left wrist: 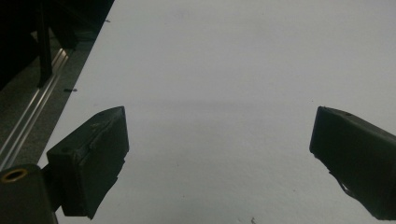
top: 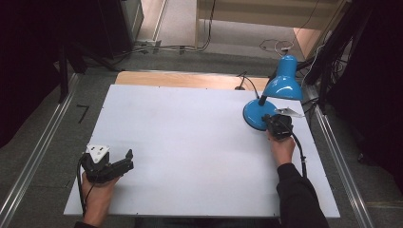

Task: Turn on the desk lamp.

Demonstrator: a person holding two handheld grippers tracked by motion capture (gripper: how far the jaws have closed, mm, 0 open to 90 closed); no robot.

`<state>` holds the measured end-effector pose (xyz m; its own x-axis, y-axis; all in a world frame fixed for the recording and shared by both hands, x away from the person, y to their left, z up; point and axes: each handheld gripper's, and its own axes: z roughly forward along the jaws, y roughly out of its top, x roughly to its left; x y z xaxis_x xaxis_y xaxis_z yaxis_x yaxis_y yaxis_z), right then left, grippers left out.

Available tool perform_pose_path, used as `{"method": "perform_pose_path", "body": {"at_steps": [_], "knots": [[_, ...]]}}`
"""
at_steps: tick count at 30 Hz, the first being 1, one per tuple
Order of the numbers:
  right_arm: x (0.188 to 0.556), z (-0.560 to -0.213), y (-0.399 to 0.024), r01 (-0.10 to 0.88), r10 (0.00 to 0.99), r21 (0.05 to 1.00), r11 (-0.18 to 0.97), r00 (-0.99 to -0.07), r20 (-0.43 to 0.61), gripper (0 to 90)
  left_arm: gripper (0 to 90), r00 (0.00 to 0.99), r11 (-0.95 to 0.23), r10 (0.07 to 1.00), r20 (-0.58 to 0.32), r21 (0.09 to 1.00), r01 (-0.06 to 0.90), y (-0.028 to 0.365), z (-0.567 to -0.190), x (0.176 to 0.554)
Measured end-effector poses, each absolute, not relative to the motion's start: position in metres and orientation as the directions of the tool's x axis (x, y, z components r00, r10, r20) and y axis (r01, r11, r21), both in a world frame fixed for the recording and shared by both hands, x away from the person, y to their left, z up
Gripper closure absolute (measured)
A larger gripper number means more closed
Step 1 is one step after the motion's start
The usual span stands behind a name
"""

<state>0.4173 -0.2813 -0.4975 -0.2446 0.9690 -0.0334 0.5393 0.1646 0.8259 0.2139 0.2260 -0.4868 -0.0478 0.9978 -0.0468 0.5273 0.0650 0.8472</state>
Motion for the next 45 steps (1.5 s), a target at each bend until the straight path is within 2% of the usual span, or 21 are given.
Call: {"method": "perform_pose_path", "body": {"at_steps": [3, 24, 35, 45], "knots": [[0.416, -0.497, -0.28, 0.538, 0.967, 0.822, 0.185, -0.25, -0.054, 88.0, 5.5, -0.049, 0.063, 0.998, -0.044, 0.846, 0.529, 0.225, -0.487, 0.214], [0.413, -0.491, -0.288, 0.552, 0.966, 0.822, 0.142, -0.258, 0.007, 87.7, 5.5, -0.049, 0.067, 0.998, -0.048, 0.847, 0.528, 0.227, -0.486, 0.214], [0.408, -0.486, -0.295, 0.559, 0.964, 0.822, 0.109, -0.26, 0.049, 72.3, 5.5, -0.048, 0.071, 0.997, -0.054, 0.848, 0.526, 0.228, -0.486, 0.213], [0.399, -0.482, -0.299, 0.562, 0.962, 0.821, 0.102, -0.266, 0.063, 62.0, 5.5, -0.045, 0.074, 0.997, -0.059, 0.849, 0.523, 0.228, -0.485, 0.212]]}}
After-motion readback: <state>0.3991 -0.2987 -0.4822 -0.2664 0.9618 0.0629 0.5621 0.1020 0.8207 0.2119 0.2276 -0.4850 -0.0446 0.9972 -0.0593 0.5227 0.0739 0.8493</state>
